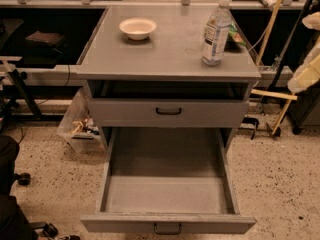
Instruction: Place blue plastic bottle into middle drawer
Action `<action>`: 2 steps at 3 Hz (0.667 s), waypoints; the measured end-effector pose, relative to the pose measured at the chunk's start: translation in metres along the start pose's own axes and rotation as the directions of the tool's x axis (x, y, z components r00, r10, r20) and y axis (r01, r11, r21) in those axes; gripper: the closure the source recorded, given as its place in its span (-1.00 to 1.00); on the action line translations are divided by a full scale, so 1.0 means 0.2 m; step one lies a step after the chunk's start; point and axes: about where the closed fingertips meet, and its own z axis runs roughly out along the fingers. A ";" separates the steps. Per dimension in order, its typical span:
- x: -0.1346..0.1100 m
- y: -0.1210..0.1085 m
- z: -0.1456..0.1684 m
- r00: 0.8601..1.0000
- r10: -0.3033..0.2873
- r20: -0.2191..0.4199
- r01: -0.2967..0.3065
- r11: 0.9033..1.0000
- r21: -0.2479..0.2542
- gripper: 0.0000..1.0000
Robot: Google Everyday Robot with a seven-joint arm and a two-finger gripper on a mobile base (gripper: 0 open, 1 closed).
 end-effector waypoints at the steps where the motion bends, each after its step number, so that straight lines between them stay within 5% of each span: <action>1: 0.04 -0.25 -0.02 0.987 0.054 0.151 -0.070 0.993 0.097 -1.00; 2: 0.08 -0.43 0.01 0.959 0.085 0.269 -0.130 0.980 0.153 -1.00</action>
Offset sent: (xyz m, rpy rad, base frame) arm 0.1088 -0.0800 0.0216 0.3721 -0.3275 -0.1650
